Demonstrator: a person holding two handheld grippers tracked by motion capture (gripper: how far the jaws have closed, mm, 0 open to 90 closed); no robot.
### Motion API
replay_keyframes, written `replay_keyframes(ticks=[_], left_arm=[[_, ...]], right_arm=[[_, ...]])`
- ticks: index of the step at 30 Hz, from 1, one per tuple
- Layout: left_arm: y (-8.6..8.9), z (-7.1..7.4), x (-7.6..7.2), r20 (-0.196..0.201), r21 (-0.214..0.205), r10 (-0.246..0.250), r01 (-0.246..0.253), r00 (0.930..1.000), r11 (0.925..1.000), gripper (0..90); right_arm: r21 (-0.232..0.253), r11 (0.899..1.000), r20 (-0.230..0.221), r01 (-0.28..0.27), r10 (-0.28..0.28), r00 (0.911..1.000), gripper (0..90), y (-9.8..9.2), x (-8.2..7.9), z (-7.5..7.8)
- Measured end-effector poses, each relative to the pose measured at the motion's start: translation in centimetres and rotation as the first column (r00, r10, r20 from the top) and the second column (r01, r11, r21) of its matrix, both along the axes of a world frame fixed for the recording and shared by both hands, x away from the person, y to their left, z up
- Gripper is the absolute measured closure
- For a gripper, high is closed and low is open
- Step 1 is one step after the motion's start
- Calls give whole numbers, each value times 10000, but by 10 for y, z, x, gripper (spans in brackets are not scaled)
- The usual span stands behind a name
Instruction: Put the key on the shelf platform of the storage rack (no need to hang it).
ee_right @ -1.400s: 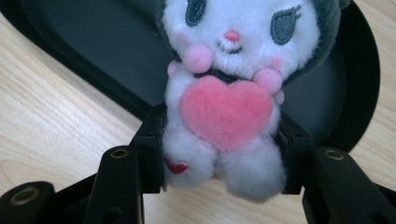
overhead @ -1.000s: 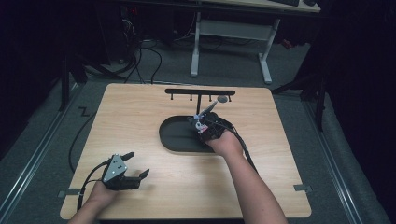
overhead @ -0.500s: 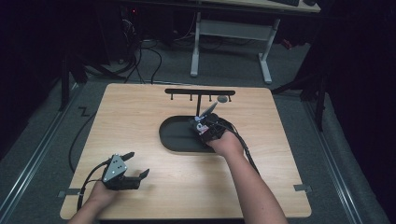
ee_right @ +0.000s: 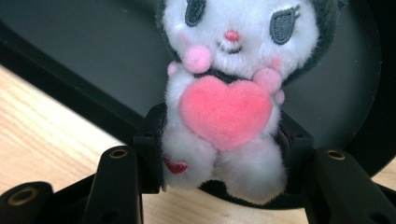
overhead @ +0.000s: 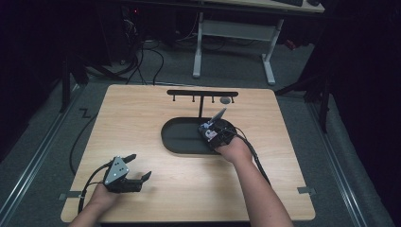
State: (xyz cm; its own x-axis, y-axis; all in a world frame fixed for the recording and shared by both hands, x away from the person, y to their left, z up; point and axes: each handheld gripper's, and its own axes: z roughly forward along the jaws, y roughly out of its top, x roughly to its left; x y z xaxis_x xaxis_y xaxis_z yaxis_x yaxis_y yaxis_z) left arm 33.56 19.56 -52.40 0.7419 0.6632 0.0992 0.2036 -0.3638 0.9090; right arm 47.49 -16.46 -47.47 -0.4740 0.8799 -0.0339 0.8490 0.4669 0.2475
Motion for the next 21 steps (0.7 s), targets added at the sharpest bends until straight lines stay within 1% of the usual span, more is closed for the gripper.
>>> replay_keyframes(ticks=[3, 5, 10, 13, 19, 21], left_arm=[[0, 0, 0, -10, -3, 8, -8, 10000, 10000, 154], [0, 0, 0, -11, -8, 8, -8, 10000, 10000, 154], [0, 0, 0, -5, -3, 4, -4, 10000, 10000, 154], [0, 0, 0, -6, -5, -2, 2, 10000, 10000, 154], [0, 0, 0, -1, -2, -2, 2, 10000, 10000, 154], [0, 0, 0, 6, 4, 6, -6, 10000, 10000, 154]], right_arm=[[173, 9998, 35, 32, -33, 10000, 480, 3, 3, 0], [132, 9999, 34, -22, 21, 10000, 478, 4, 3, -1], [102, 9999, -26, 62, -62, 10000, 467, 7, 5, -5], [85, 10000, 5, -49, 49, 10000, 445, 7, 6, -6], [329, 9995, 20, 12, -13, 10000, 328, 7, 5, -2], [347, 9994, 241, 52, -61, 9997, 305, 7, 4, 0]])
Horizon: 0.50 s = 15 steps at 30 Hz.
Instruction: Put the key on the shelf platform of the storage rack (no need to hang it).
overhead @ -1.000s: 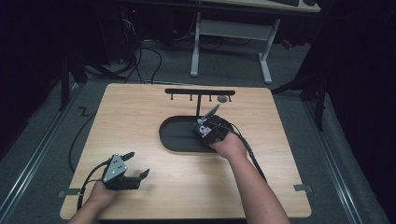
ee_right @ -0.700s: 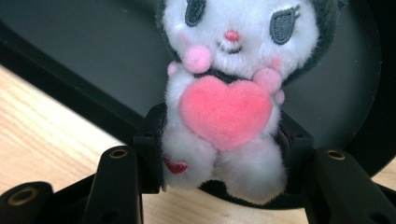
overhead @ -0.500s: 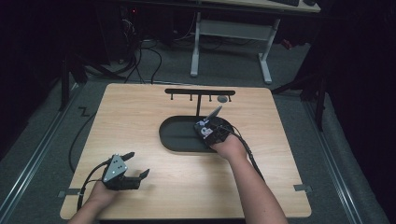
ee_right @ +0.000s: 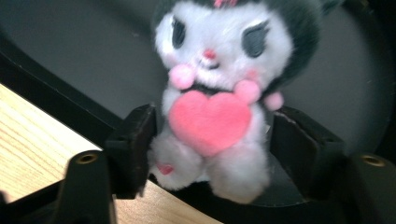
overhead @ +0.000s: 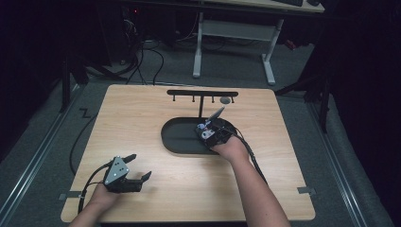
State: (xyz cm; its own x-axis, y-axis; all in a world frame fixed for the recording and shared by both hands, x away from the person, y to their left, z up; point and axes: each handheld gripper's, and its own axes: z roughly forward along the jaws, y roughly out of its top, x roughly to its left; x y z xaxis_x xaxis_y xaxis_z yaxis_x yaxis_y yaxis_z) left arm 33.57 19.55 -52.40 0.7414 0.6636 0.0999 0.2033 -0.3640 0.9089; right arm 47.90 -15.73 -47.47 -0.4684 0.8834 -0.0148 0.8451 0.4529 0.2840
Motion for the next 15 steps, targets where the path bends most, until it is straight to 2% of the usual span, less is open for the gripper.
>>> replay_keyframes(ticks=[7, 15], left_arm=[[0, 0, 0, -7, 15, 4, -4, 10000, 10000, 154], [-1, 0, 0, -17, 37, -5, 5, 10000, 10000, 154]], right_arm=[[357, 9994, 395, -2, -13, 9992, 286, -4, -3, 12], [382, 9992, 484, 61, -79, 9988, 288, -7, -9, 20]])
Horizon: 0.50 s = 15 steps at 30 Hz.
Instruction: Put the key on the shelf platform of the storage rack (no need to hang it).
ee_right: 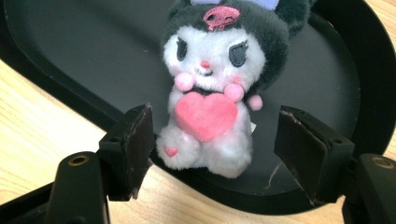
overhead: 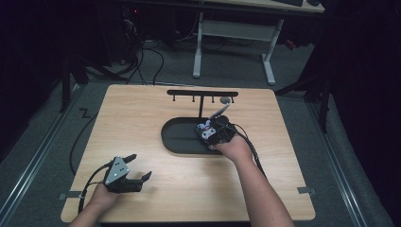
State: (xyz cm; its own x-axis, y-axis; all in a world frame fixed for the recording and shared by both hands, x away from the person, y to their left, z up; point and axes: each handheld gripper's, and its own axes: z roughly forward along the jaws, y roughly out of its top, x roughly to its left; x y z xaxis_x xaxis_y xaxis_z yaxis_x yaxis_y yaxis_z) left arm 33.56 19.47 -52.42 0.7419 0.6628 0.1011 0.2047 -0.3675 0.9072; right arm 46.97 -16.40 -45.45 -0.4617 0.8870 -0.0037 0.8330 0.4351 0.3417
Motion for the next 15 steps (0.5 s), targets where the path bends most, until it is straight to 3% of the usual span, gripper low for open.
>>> replay_keyframes(ticks=[7, 15], left_arm=[[0, 0, 0, 1, 22, -6, 6, 10000, 10000, 154], [-2, 0, 1, 6, 86, -25, 25, 10000, 10000, 154]], right_arm=[[-88, 9995, 136, -296, 297, 9995, 299, 1, -7, 5], [-132, 9976, 215, -680, 683, 9974, 310, 1, -27, 12]])
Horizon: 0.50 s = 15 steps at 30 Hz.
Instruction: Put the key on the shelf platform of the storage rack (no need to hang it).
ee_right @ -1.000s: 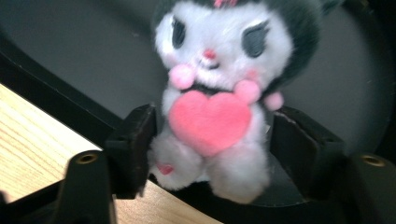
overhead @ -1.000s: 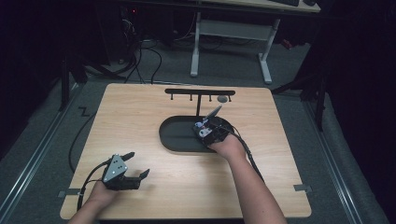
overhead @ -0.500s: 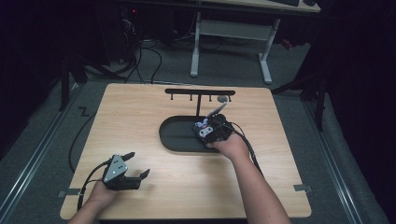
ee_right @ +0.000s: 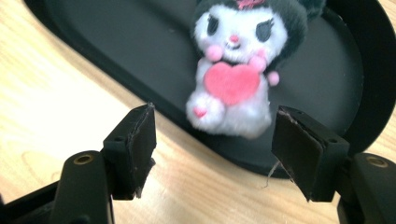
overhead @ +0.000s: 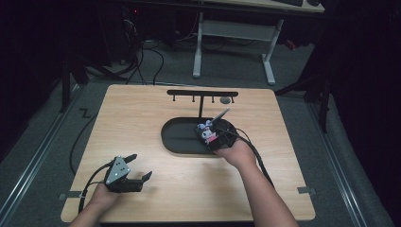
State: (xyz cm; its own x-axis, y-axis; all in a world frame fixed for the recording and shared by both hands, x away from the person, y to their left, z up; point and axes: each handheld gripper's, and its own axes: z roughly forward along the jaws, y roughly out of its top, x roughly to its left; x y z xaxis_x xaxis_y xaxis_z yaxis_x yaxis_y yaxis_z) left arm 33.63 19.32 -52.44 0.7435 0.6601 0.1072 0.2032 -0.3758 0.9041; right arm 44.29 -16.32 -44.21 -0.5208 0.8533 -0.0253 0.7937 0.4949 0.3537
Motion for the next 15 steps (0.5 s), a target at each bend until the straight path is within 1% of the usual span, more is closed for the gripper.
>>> replay_keyframes(ticks=[1, 2, 3, 6, 7, 10, 12, 13, 14, 15], left_arm=[[0, 0, 0, 4, 5, 3, -3, 10000, 10000, 154], [0, 0, 0, 5, 0, 11, -11, 10000, 10000, 154], [0, 0, 0, -9, 14, 12, -12, 10000, 10000, 154], [0, 0, 0, -8, 21, 10, -10, 10000, 10000, 154], [-1, 0, 0, -9, 25, 9, -9, 10000, 10000, 154], [0, 0, 0, -26, 17, 18, -18, 10000, 10000, 154], [0, 0, 0, -25, 17, 20, -20, 10000, 10000, 154], [0, 0, 0, -20, 15, 19, -19, 10000, 10000, 154], [0, 0, 0, -26, 21, 9, -9, 10000, 10000, 154], [0, 0, 0, -28, 22, 9, -9, 10000, 10000, 154]], right_arm=[[97, 9999, 9, 39, -40, 10000, 310, -1, -2, 0], [142, 9997, -55, 192, -192, 9998, 310, -2, -5, 1], [133, 9999, 7, 95, -95, 10000, 310, -5, -6, 0], [162, 9998, 71, 134, -135, 9999, 309, -11, -12, 0], [282, 9992, 20, 282, -283, 9996, 307, -13, -14, 0], [387, 9988, 77, 299, -302, 9995, 298, -20, -20, -1], [445, 9985, 202, 308, -317, 9993, 292, -24, -24, -2], [563, 9976, 329, 413, -432, 9985, 291, -29, -29, -4], [563, 9976, 329, 413, -432, 9985, 291, -29, -29, -4], [694, 9967, 351, 423, -448, 9984, 296, -34, -34, -5]])
